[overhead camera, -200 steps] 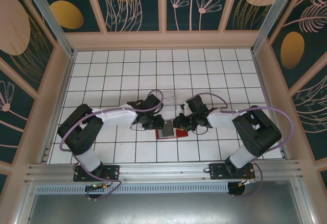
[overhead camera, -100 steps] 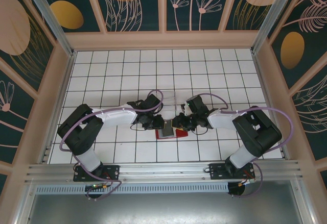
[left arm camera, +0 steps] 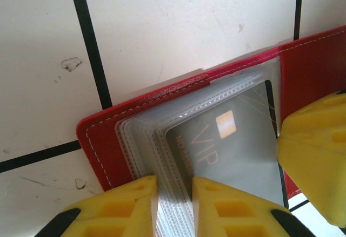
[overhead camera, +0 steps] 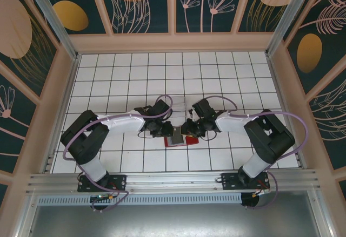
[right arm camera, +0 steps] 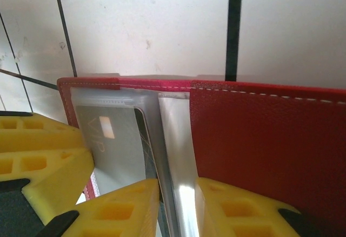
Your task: Take the credit cards out of the card holder
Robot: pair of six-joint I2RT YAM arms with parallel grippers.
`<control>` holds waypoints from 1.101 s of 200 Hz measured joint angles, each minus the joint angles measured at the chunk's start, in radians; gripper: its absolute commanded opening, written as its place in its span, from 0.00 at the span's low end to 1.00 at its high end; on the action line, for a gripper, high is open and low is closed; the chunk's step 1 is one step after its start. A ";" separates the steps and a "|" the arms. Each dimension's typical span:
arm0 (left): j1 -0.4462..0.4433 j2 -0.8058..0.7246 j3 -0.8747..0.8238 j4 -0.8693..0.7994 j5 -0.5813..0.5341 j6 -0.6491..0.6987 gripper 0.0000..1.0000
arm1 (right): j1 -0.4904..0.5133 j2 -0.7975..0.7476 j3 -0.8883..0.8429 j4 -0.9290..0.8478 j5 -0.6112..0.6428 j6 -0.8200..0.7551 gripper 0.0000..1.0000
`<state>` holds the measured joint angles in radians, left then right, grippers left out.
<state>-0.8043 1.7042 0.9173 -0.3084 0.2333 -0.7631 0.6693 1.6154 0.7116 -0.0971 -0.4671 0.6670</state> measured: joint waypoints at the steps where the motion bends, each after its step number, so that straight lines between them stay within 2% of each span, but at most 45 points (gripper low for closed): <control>1: 0.000 0.000 0.000 0.000 0.000 0.000 0.24 | 0.001 0.000 0.001 -0.002 0.001 0.000 0.28; 109: 0.000 -0.003 -0.001 -0.002 -0.008 0.003 0.26 | 0.047 0.013 0.066 -0.099 0.087 -0.008 0.33; 220: 0.000 -0.017 -0.001 -0.041 -0.053 0.012 0.27 | 0.064 0.021 0.100 -0.156 0.159 -0.003 0.19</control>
<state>-0.8047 1.6871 0.9161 -0.3496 0.1806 -0.7513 0.7330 1.6367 0.8116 -0.2535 -0.3080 0.6643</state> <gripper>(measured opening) 0.270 0.216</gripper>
